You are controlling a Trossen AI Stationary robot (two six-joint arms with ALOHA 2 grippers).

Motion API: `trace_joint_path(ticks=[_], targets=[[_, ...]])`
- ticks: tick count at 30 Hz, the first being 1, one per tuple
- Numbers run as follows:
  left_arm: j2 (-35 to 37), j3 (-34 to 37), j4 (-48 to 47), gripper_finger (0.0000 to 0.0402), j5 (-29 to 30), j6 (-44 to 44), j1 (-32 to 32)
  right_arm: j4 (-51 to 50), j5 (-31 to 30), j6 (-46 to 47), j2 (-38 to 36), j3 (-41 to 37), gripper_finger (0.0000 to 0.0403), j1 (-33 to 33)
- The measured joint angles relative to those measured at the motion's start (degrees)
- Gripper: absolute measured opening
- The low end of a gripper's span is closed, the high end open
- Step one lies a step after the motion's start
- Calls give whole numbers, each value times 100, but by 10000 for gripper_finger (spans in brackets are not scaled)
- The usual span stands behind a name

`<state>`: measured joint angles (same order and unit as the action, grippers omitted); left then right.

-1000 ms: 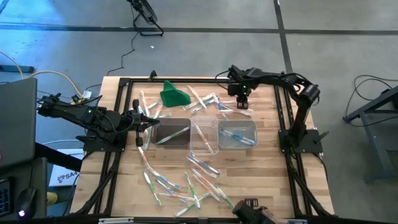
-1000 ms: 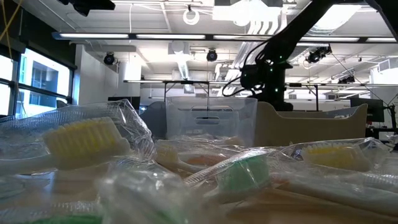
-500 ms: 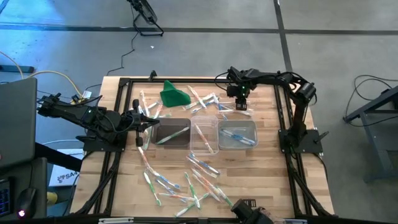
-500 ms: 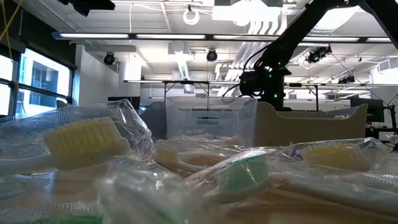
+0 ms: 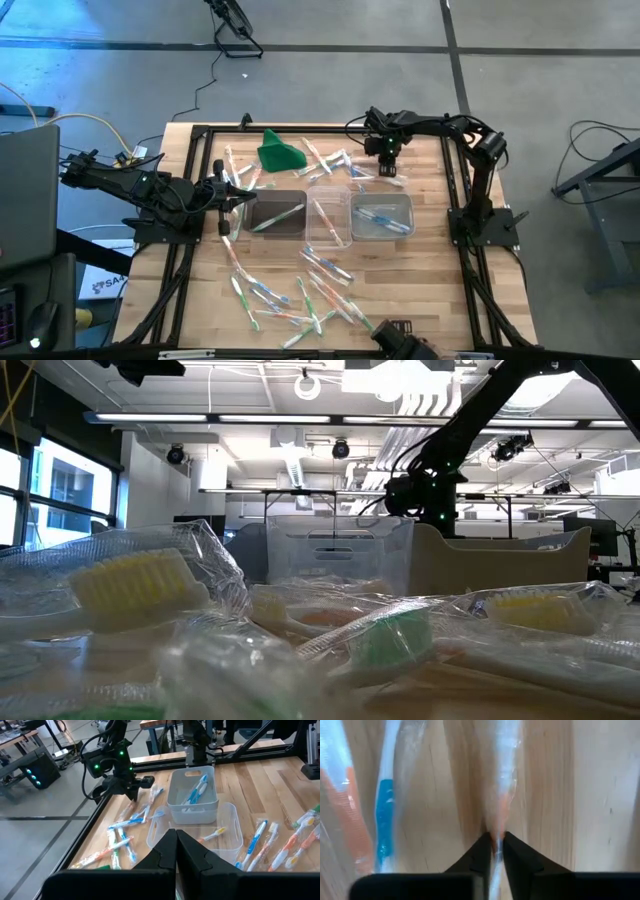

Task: Pick & Place Toothbrushes
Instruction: Put the orange toothbrush into the transparent bin

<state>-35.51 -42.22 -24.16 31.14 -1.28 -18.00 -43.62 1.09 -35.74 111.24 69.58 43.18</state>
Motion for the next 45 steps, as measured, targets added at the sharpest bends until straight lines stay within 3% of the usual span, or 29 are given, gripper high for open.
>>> trace_joint_path(ticks=[11, 19, 25, 36, 45], targets=[[0, 0, 1, 1, 0, 0, 0, -482, 92, 168, -375, -54, 13, -20], [0, 0, 7, 1, 2, 0, 0, -757, 31, 326, -1456, -38, 13, -44], [2, 0, 97, 1, 43, 0, 0, -717, 38, 939, -2451, -33, 14, -207], [2, 0, 460, 1, 936, -4, 0, -642, 35, 1914, -3882, -28, 14, -916], [0, 0, 1103, 1, 1332, -839, 3, 49, -1306, 3043, -4181, -20, 14, -1939]])
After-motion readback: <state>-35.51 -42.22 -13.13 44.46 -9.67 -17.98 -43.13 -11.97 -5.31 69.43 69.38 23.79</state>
